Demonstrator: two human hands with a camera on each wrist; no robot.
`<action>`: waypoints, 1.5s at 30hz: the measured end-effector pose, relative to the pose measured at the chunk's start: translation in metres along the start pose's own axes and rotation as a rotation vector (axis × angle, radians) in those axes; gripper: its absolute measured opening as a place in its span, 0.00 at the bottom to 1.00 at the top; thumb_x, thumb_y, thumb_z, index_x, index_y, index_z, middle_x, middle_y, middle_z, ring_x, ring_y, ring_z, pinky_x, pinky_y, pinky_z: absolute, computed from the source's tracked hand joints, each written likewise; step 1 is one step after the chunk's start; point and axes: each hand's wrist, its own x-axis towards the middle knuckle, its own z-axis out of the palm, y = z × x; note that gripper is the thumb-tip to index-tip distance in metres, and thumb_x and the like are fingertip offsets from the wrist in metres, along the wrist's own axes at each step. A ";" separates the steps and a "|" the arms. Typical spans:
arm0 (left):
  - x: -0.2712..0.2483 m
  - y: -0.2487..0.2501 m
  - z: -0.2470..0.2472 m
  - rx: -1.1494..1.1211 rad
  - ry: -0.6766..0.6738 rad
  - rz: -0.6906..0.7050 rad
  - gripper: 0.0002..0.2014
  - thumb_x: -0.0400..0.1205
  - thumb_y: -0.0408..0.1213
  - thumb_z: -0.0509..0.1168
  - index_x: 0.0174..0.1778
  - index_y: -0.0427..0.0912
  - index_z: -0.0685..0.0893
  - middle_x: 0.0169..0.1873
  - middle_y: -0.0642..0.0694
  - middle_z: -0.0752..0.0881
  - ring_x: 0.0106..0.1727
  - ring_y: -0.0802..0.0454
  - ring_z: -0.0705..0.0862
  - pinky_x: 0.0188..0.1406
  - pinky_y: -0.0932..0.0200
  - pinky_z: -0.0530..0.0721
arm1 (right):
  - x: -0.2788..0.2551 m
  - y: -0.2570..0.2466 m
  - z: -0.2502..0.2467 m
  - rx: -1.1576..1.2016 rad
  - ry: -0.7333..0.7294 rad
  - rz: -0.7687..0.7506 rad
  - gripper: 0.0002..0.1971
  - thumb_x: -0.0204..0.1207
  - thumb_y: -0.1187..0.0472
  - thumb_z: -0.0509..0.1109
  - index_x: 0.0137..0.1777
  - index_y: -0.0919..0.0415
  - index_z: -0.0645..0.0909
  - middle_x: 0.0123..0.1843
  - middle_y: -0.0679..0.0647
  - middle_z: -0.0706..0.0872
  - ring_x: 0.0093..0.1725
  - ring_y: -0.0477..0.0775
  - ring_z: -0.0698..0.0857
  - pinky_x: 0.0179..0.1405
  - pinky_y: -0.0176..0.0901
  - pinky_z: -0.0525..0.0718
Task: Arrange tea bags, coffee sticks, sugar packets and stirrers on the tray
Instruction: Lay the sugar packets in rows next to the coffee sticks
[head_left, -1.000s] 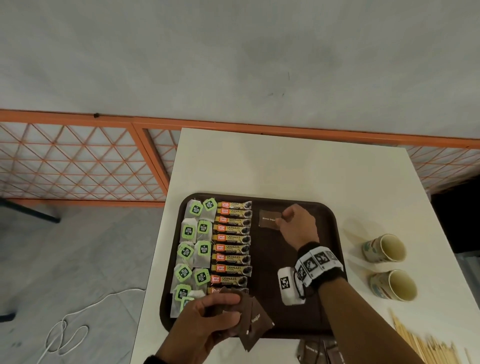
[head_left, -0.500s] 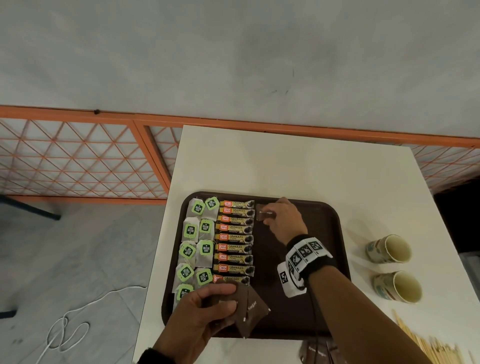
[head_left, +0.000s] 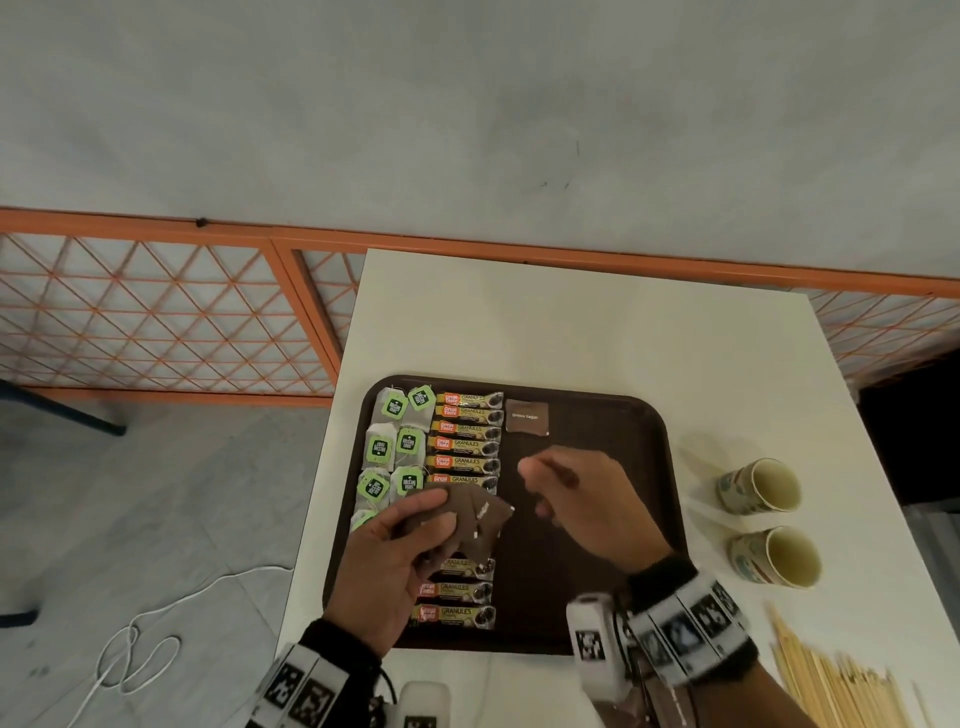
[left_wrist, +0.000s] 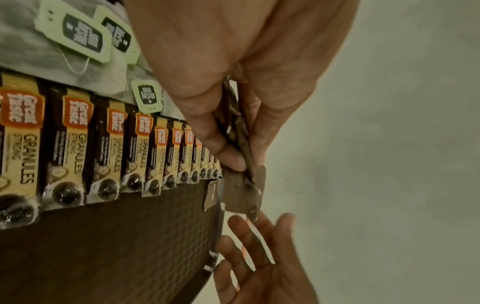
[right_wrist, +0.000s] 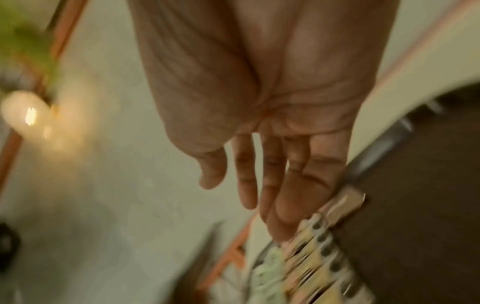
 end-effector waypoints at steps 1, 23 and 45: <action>0.000 -0.001 0.003 0.011 0.005 0.014 0.14 0.67 0.21 0.71 0.48 0.34 0.89 0.57 0.36 0.88 0.48 0.42 0.90 0.35 0.59 0.90 | -0.014 -0.008 0.003 0.133 -0.062 0.025 0.09 0.83 0.47 0.64 0.48 0.47 0.83 0.40 0.46 0.88 0.36 0.43 0.89 0.34 0.32 0.85; -0.012 -0.012 0.036 0.467 -0.117 0.097 0.13 0.77 0.41 0.71 0.48 0.33 0.91 0.46 0.35 0.92 0.51 0.38 0.91 0.57 0.41 0.88 | -0.061 -0.010 0.017 0.883 0.019 0.225 0.10 0.79 0.62 0.71 0.53 0.69 0.84 0.44 0.65 0.91 0.37 0.55 0.89 0.36 0.39 0.87; -0.002 -0.012 0.044 0.543 -0.230 0.023 0.13 0.84 0.37 0.64 0.50 0.31 0.90 0.45 0.35 0.91 0.49 0.42 0.92 0.52 0.46 0.90 | -0.059 0.004 0.007 0.658 0.126 0.146 0.05 0.81 0.63 0.69 0.49 0.63 0.85 0.38 0.57 0.91 0.32 0.52 0.88 0.32 0.38 0.87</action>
